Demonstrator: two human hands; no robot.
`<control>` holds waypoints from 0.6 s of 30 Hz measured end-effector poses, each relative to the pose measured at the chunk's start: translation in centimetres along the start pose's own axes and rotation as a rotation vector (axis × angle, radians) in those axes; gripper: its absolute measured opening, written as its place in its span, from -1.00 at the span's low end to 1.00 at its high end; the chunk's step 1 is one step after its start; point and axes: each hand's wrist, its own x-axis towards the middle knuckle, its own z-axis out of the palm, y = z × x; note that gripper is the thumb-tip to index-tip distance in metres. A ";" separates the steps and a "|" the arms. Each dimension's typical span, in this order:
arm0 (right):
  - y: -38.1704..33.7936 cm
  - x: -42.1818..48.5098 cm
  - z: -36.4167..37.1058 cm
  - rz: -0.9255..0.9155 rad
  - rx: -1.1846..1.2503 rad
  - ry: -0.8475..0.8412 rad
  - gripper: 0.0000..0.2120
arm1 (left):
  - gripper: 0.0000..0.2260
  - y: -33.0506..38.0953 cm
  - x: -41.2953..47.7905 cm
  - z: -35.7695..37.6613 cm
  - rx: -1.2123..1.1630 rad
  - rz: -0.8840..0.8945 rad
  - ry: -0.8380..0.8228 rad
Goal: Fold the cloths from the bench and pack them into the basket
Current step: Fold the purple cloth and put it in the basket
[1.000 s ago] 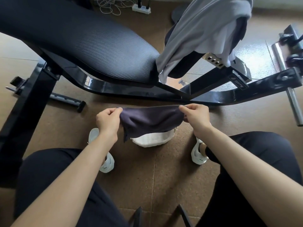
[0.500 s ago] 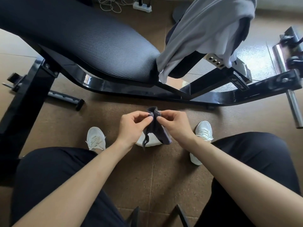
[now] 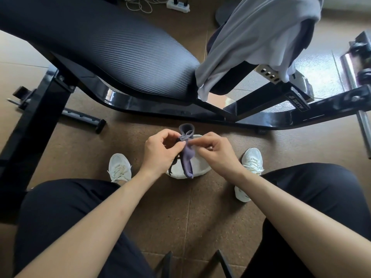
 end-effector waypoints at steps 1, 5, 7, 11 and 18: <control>0.3 0.2 -0.4 -0.013 -0.039 0.056 -0.76 | -0.87 -0.1 0.2 -0.3 0.006 0.001 -0.015; 1.7 1.6 -2.1 0.074 -0.127 0.085 -0.45 | -0.76 -0.2 0.4 -1.4 -0.046 0.001 -0.093; 2.1 1.9 -2.6 0.133 -0.145 -0.031 -0.20 | -0.77 -0.1 0.4 -2.0 -0.087 -0.001 -0.123; 2.2 1.8 -2.4 0.178 -0.080 -0.218 -0.15 | -0.84 -0.3 0.4 -2.6 -0.199 -0.008 -0.127; 1.6 1.7 -2.9 0.084 -0.118 -0.127 -0.86 | -0.78 -1.0 1.1 -3.1 -0.217 -0.040 -0.070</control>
